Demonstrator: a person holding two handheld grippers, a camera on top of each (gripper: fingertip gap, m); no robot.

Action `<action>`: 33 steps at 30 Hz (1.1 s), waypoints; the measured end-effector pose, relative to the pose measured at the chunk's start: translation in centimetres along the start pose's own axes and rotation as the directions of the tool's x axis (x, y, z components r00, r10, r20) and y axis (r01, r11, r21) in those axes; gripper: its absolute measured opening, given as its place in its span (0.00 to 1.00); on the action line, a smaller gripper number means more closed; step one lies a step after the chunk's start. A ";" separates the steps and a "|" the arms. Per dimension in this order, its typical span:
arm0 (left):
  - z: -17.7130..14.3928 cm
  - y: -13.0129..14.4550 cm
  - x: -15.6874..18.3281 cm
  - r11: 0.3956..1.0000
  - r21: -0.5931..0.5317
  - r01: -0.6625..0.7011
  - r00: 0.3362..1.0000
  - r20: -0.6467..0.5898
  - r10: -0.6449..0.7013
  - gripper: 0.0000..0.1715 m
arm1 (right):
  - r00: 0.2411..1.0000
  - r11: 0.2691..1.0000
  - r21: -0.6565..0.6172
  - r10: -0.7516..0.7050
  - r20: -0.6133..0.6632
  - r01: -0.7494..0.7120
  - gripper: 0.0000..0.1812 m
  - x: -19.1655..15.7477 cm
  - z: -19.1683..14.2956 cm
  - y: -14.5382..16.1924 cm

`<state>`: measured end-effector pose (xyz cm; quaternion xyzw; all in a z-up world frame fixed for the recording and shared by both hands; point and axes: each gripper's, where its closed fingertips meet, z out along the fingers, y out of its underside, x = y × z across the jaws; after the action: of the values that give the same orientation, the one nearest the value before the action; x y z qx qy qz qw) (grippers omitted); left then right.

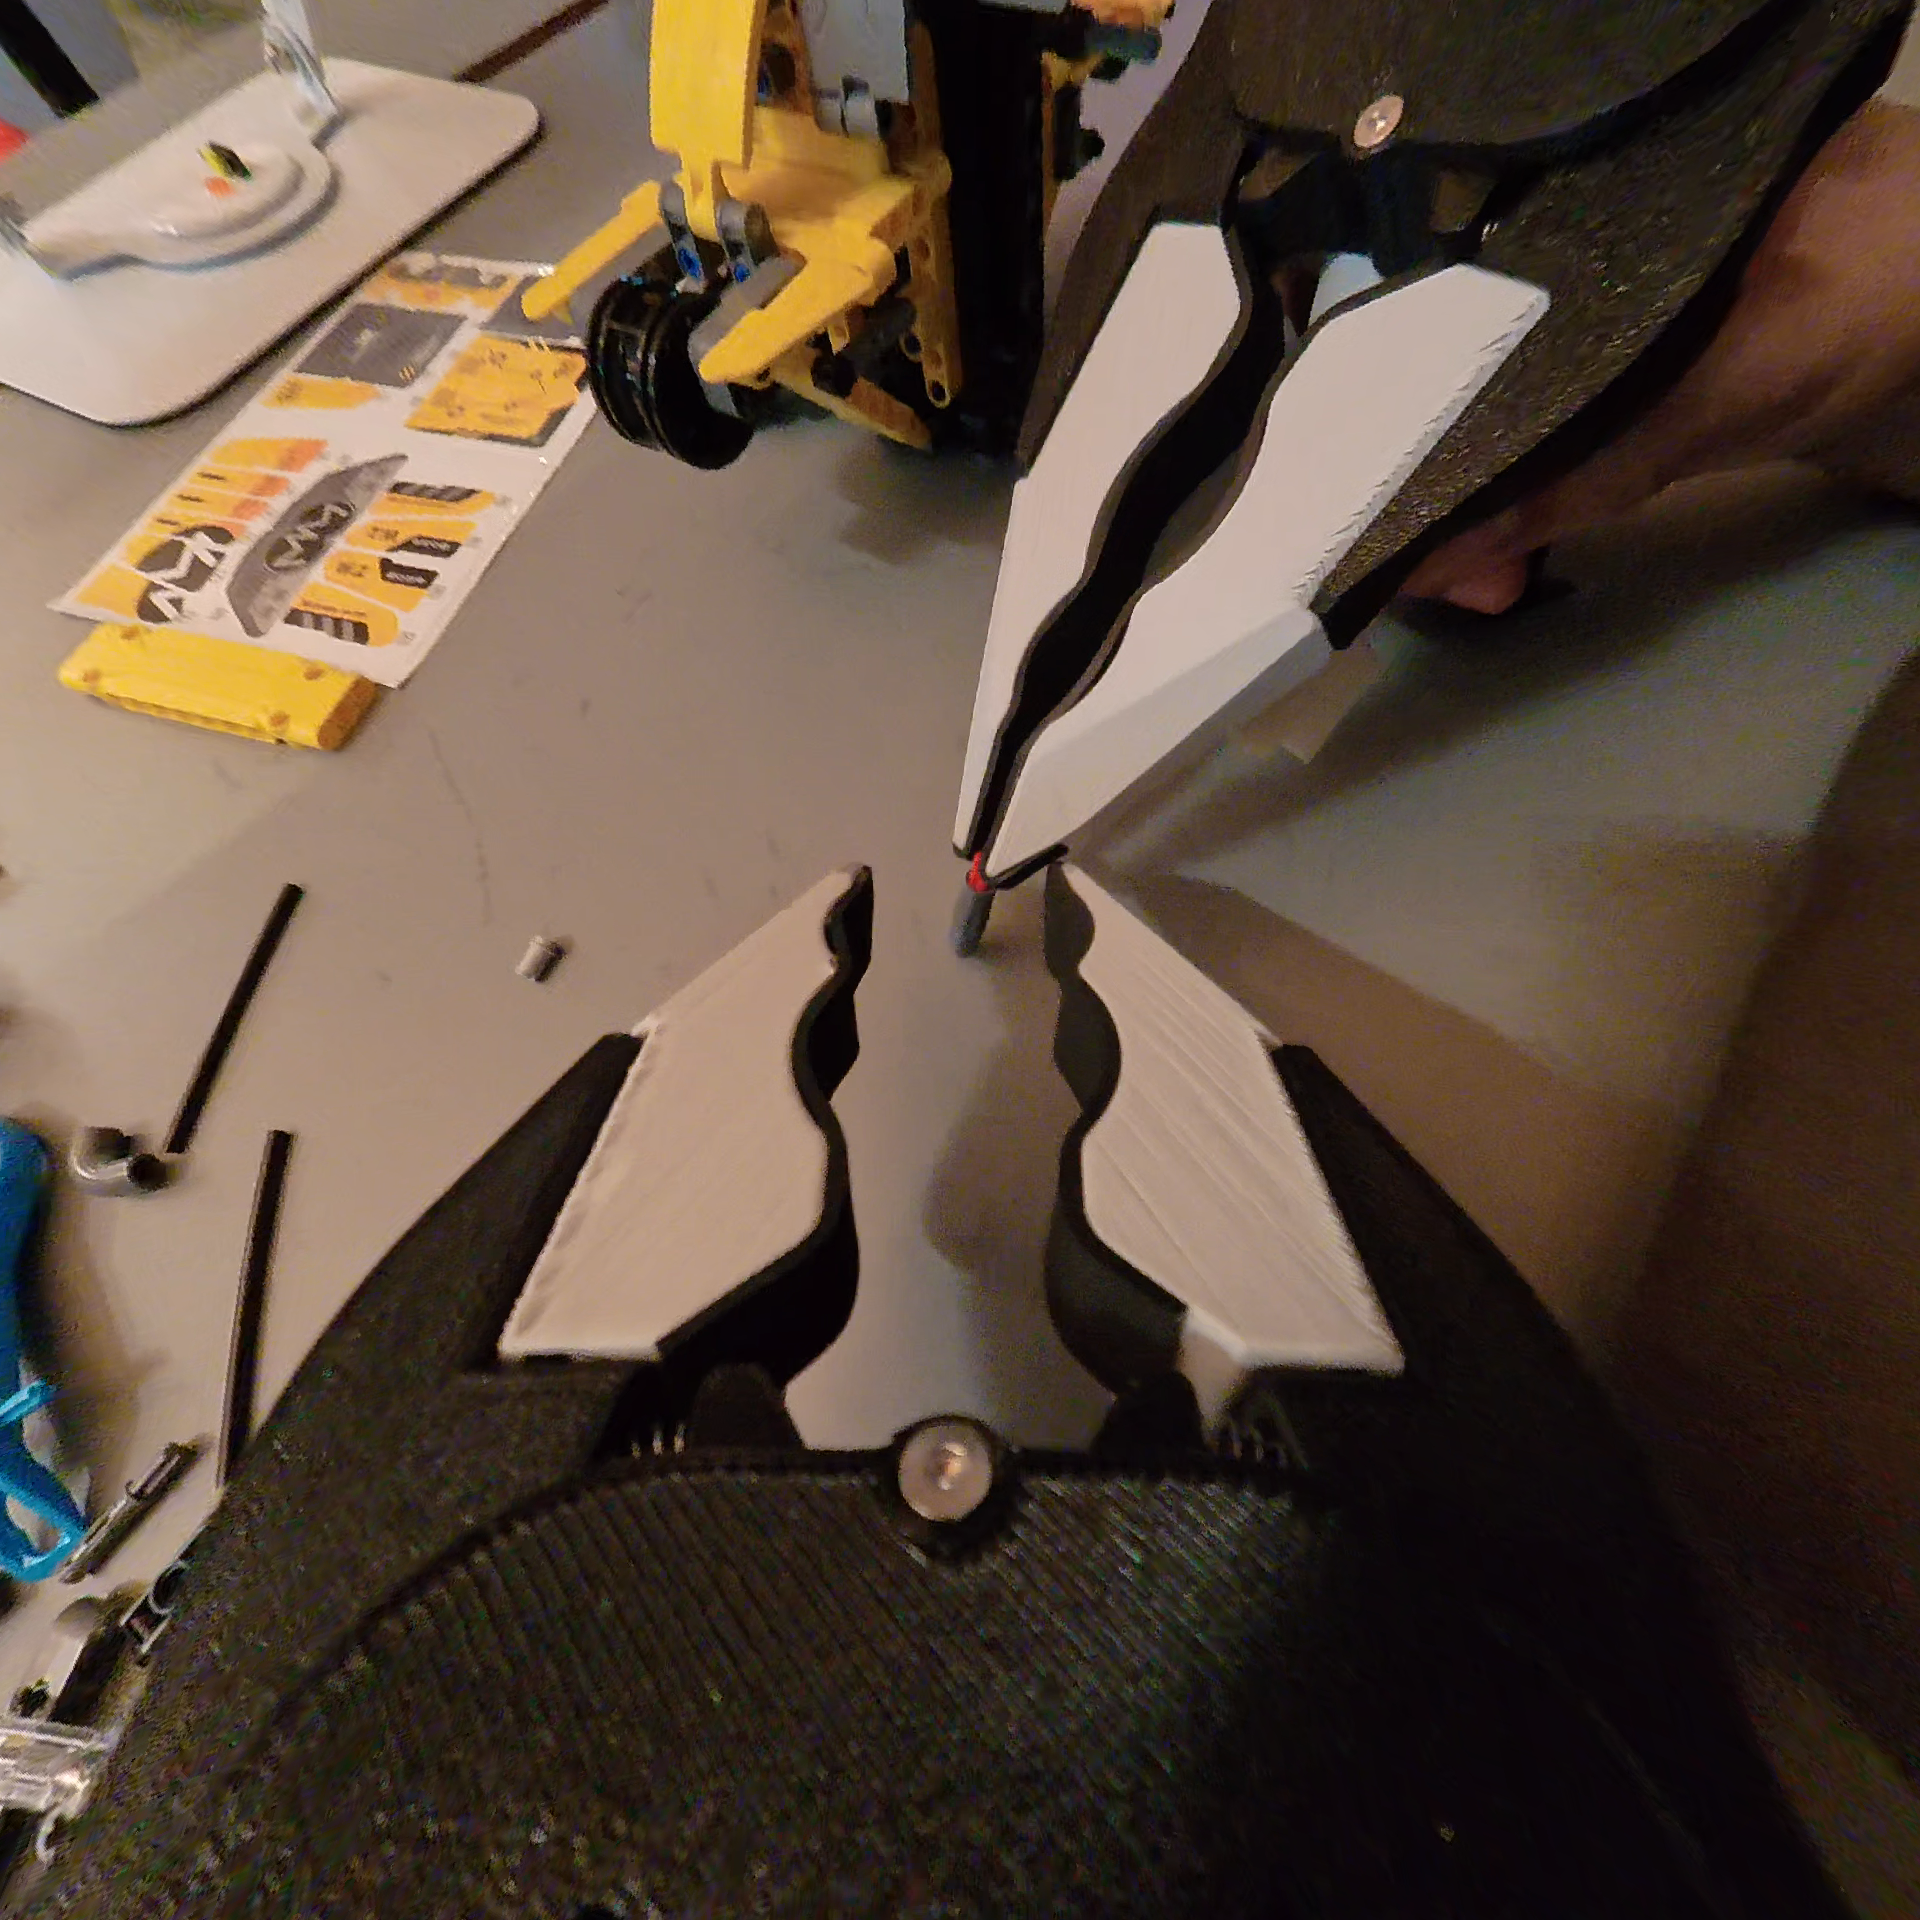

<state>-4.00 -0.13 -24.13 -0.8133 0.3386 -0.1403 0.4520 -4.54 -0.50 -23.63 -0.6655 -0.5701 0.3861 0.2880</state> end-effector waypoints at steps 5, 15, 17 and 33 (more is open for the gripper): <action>0.3 0.6 0.1 0.999 -0.043 0.014 1.000 -0.011 -0.014 0.13 | 1.000 1.000 0.014 0.010 0.000 -0.010 0.02 0.0 0.1 -0.4; 0.6 1.0 0.2 0.997 -0.073 0.017 1.000 -0.022 -0.018 0.03 | 1.000 0.999 0.032 0.025 0.018 -0.025 0.02 -0.1 0.3 -0.5; 0.7 1.1 0.2 0.996 -0.082 0.021 0.999 -0.032 -0.024 0.03 | 1.000 0.999 0.038 0.019 0.011 -0.019 0.03 -0.1 0.4 -0.7; 0.8 1.5 -0.3 0.983 -0.113 0.147 0.985 -0.070 -0.155 0.03 | 1.000 0.995 0.098 0.015 -0.011 -0.014 0.14 0.4 -0.5 -1.3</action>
<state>-4.47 0.05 -25.79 -0.8537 0.3004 -0.1877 0.3818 -4.83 0.16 -22.37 -0.6570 -0.5440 0.4117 0.3210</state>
